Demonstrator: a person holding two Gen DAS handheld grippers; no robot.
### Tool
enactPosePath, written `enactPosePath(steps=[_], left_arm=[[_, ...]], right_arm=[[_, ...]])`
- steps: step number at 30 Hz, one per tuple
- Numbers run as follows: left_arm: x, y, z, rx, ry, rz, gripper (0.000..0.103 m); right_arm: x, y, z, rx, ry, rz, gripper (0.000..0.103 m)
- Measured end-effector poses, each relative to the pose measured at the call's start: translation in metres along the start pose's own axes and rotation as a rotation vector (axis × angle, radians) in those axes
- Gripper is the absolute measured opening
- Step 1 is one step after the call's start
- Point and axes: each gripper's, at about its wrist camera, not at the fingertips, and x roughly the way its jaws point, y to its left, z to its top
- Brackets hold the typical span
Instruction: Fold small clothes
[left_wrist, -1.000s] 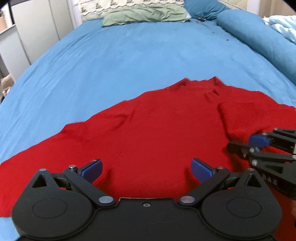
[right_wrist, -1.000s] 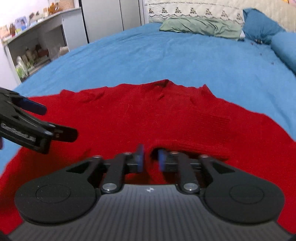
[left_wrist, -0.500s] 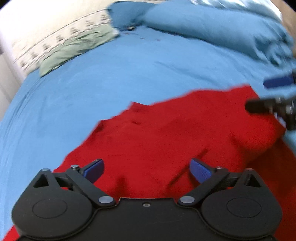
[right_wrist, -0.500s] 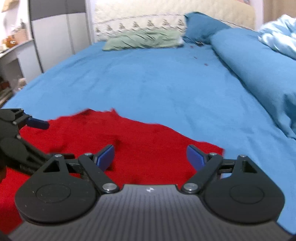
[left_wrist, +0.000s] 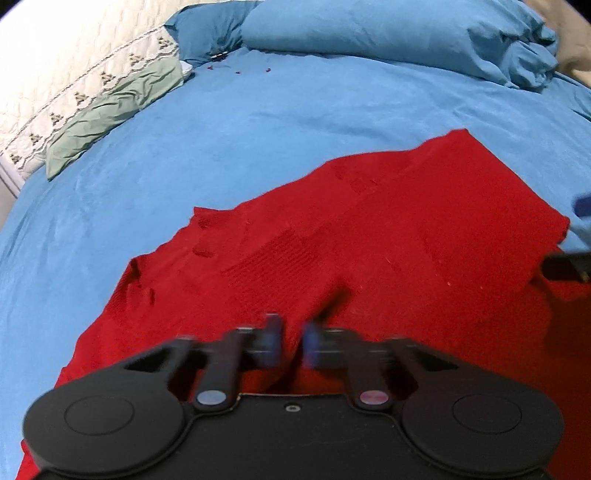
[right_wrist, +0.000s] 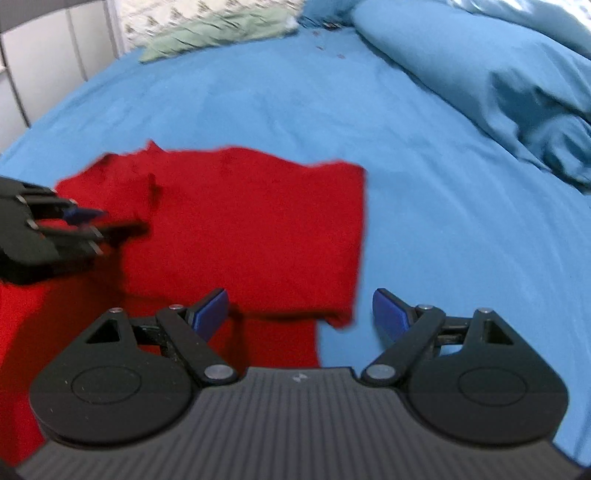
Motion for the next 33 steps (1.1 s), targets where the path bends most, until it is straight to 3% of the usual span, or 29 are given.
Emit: enactPosePath(steps=[2, 7, 10, 14, 18, 23, 27, 30, 33], left_arm=[[-0.006, 0.007, 0.004, -0.047, -0.013, -0.002, 0.005], [-0.038, 0.054, 0.0, -0.209, -0.102, 0.15, 0.005], [-0.055, 0.091, -0.023, -0.349, -0.13, 0.217, 0.005], [-0.062, 0.119, -0.061, -0.453, -0.121, 0.32, 0.005], [-0.056, 0.129, -0.091, -0.553, -0.086, 0.28, 0.005], [-0.059, 0.133, -0.106, -0.622, -0.109, 0.258, 0.005], [-0.063, 0.14, -0.115, -0.68, -0.122, 0.25, 0.006], [-0.063, 0.139, -0.126, -0.702, -0.097, 0.238, 0.008], [-0.066, 0.138, -0.144, -0.74, -0.066, 0.241, 0.012]], right_arm=[[0.002, -0.004, 0.0, 0.021, 0.018, -0.02, 0.101], [0.008, -0.007, -0.009, 0.005, 0.055, -0.042, 0.101], [0.01, -0.001, -0.008, -0.023, 0.055, -0.049, 0.101], [0.02, 0.009, -0.006, -0.036, 0.057, -0.063, 0.101], [0.029, 0.015, -0.002, -0.048, 0.048, -0.074, 0.101], [0.037, 0.023, 0.008, -0.106, 0.023, -0.101, 0.1], [0.039, 0.008, 0.013, -0.062, 0.007, -0.21, 0.1], [0.041, -0.015, 0.011, 0.052, 0.038, -0.17, 0.101], [0.04, -0.017, 0.008, 0.014, 0.034, -0.167, 0.101]])
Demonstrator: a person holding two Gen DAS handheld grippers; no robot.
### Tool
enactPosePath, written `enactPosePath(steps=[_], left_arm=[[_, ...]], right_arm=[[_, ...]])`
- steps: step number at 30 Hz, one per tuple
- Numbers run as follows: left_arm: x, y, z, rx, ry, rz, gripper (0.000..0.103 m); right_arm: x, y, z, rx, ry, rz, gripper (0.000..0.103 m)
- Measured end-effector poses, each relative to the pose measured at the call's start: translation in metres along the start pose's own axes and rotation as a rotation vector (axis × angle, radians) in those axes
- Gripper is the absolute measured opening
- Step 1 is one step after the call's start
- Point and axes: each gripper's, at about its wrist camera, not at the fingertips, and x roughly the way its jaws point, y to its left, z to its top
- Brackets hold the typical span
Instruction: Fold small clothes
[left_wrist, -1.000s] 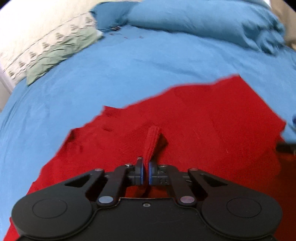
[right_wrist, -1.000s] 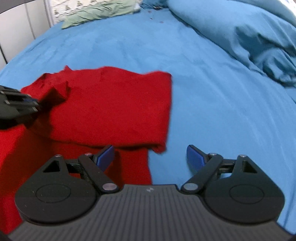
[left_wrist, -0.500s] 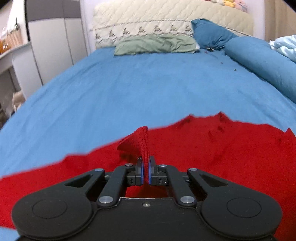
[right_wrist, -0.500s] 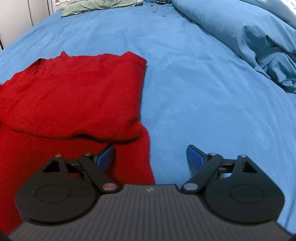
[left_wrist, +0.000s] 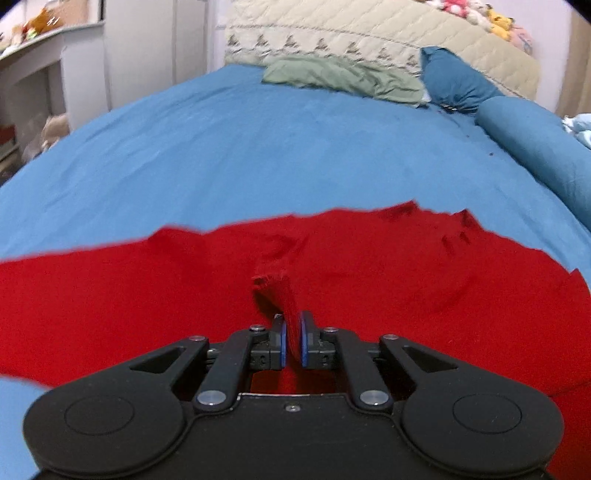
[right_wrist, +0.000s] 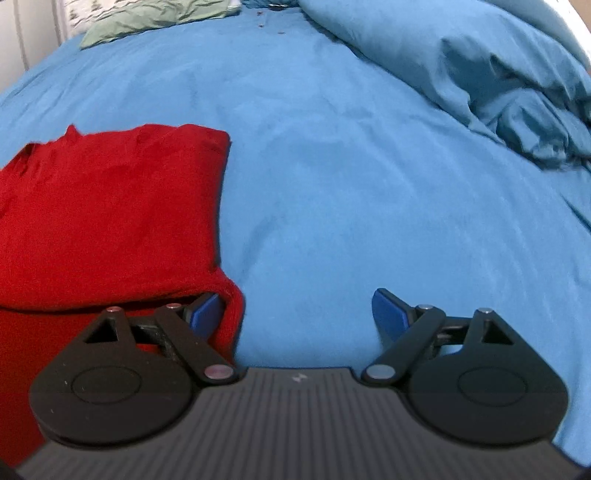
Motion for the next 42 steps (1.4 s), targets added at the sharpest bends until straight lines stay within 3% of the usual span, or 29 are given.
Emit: enactPosePath(steps=[6, 8, 9, 12, 16, 18, 22, 25, 28, 31, 35, 36, 39, 42], left_arm=[[-0.029, 0.022, -0.018, -0.077, 0.029, 0.079, 0.013], [-0.045, 0.018, -0.016, -0.057, 0.0, 0.089, 0.032], [-0.051, 0.014, -0.014, -0.036, -0.023, 0.084, 0.046], [-0.057, -0.001, -0.006, 0.009, -0.059, 0.057, 0.06], [-0.043, -0.022, 0.004, 0.077, -0.05, 0.015, 0.061], [-0.036, -0.03, 0.006, 0.112, -0.045, 0.0, 0.063], [-0.022, -0.039, 0.006, 0.162, -0.02, -0.024, 0.065], [-0.011, -0.042, -0.001, 0.193, 0.016, -0.031, 0.067], [0.007, -0.038, -0.009, 0.157, 0.131, -0.042, 0.069], [0.006, -0.035, -0.014, 0.144, 0.121, -0.047, 0.07], [0.004, -0.033, -0.018, 0.161, 0.116, -0.047, 0.07], [0.004, -0.031, -0.019, 0.161, 0.114, -0.05, 0.071], [0.006, -0.036, -0.017, 0.164, 0.114, -0.05, 0.071], [0.004, -0.037, -0.018, 0.163, 0.117, -0.05, 0.071]], right_arm=[[-0.015, -0.002, 0.004, -0.1, -0.001, 0.042, 0.101], [-0.034, 0.005, 0.004, -0.145, -0.038, 0.113, 0.102], [-0.041, 0.011, 0.005, -0.153, -0.052, 0.166, 0.102], [-0.046, 0.033, 0.01, -0.162, -0.07, 0.285, 0.102], [-0.017, 0.052, 0.012, -0.109, -0.049, 0.318, 0.102], [0.0, 0.049, 0.004, -0.068, 0.003, 0.306, 0.102], [-0.008, 0.047, -0.002, -0.072, -0.005, 0.325, 0.102], [-0.021, 0.049, 0.015, -0.091, -0.073, 0.356, 0.103], [-0.012, 0.065, 0.045, -0.095, -0.108, 0.372, 0.103], [0.022, 0.076, 0.072, -0.022, -0.083, 0.393, 0.103], [0.075, 0.067, 0.087, 0.062, -0.042, 0.299, 0.101], [0.08, 0.059, 0.09, 0.089, -0.059, 0.317, 0.101], [0.072, 0.057, 0.093, 0.068, -0.064, 0.324, 0.101], [0.032, 0.053, 0.073, 0.023, -0.109, 0.375, 0.103]])
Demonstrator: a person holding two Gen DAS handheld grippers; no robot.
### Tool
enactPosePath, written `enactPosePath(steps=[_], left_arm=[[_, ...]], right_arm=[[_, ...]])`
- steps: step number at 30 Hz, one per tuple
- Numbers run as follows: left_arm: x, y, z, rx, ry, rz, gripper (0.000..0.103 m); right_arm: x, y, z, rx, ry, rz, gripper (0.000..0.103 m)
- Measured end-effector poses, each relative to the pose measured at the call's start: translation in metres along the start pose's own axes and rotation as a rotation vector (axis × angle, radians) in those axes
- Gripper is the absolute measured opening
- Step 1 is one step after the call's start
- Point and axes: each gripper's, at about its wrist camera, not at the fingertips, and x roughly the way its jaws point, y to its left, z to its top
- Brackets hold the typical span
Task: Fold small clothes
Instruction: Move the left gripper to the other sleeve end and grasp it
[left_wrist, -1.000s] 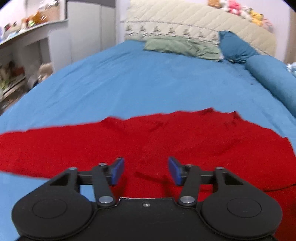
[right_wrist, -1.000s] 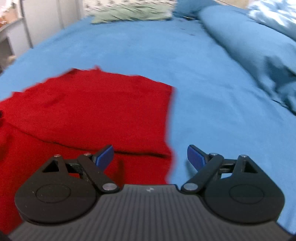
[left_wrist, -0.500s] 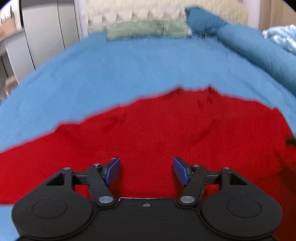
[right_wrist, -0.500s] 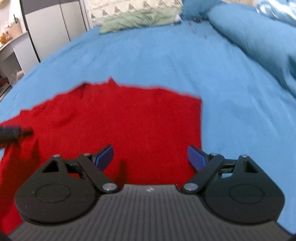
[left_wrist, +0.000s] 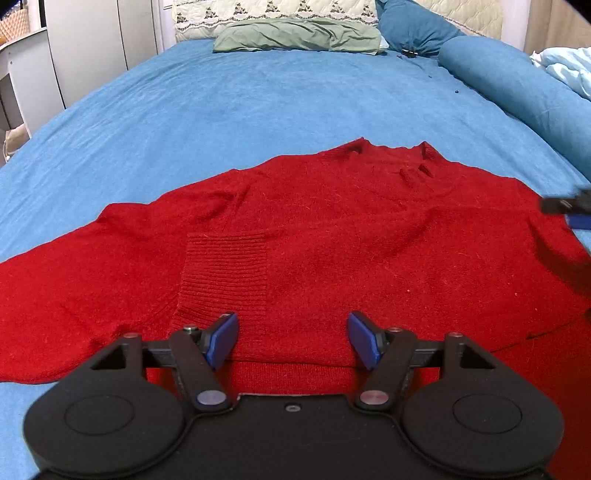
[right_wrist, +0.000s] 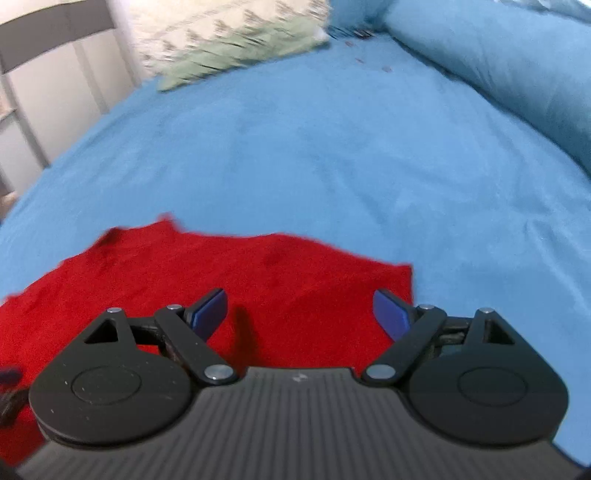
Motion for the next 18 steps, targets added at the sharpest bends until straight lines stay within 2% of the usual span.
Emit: enactPosePath(steps=[3, 6, 8, 14, 18], left_arm=[[0.001, -0.001, 0.001, 0.005, -0.001, -0.001, 0.072], [0.004, -0.003, 0.003, 0.011, 0.001, 0.0, 0.073], [0.004, -0.003, 0.003, 0.015, -0.003, 0.001, 0.073], [-0.019, 0.0, 0.012, -0.013, -0.002, 0.007, 0.073], [-0.07, 0.019, 0.02, -0.069, -0.054, 0.02, 0.073]], right_arm=[[-0.028, 0.011, -0.03, -0.055, 0.031, 0.021, 0.103], [-0.029, 0.006, -0.064, -0.085, 0.102, -0.001, 0.103], [-0.032, -0.001, -0.078, -0.113, 0.049, 0.007, 0.103], [-0.045, 0.017, -0.06, -0.148, 0.037, -0.021, 0.103], [-0.104, 0.051, -0.03, -0.223, -0.053, -0.034, 0.103]])
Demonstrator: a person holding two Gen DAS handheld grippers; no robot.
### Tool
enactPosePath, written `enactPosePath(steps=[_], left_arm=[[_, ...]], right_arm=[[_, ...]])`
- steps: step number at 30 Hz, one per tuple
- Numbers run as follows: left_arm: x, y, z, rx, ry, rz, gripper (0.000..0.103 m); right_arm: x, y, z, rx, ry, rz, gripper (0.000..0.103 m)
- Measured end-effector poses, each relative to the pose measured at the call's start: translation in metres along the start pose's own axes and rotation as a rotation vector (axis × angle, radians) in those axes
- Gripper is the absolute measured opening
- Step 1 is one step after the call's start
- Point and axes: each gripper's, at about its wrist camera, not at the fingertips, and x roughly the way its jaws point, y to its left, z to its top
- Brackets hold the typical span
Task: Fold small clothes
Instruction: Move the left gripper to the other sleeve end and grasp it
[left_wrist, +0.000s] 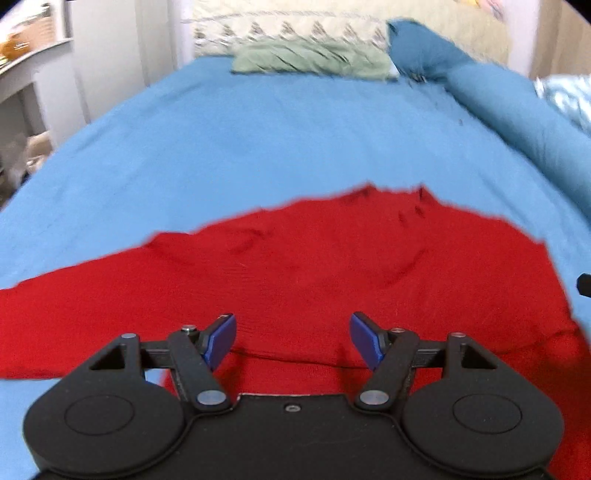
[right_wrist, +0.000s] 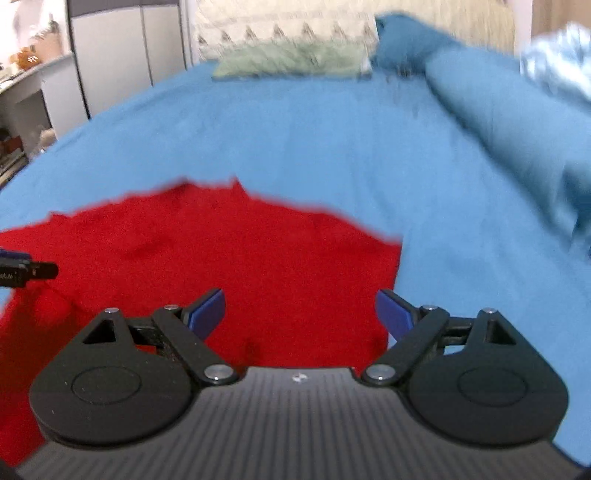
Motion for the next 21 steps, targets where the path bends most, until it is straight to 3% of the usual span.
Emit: enactPosePath(steps=[3, 6, 8, 12, 21], left_arm=[[-0.043, 0.028, 0.009, -0.084, -0.024, 0.014, 0.077], [-0.086, 0.062, 0.015, -0.15, -0.067, 0.07, 0.101], [-0.107, 0.087, 0.016, -0.168, -0.104, 0.112, 0.101], [-0.12, 0.153, 0.013, -0.241, -0.093, 0.193, 0.101], [-0.079, 0.304, -0.025, -0.467, -0.053, 0.307, 0.095]], right_arm=[[-0.038, 0.023, 0.033, 0.029, 0.0, 0.007, 0.103], [-0.068, 0.058, 0.053, 0.063, 0.008, 0.028, 0.103], [-0.081, 0.087, 0.057, 0.058, 0.014, 0.036, 0.103], [-0.084, 0.151, 0.05, 0.063, 0.033, 0.066, 0.103], [-0.029, 0.267, 0.03, 0.076, 0.116, 0.106, 0.103]])
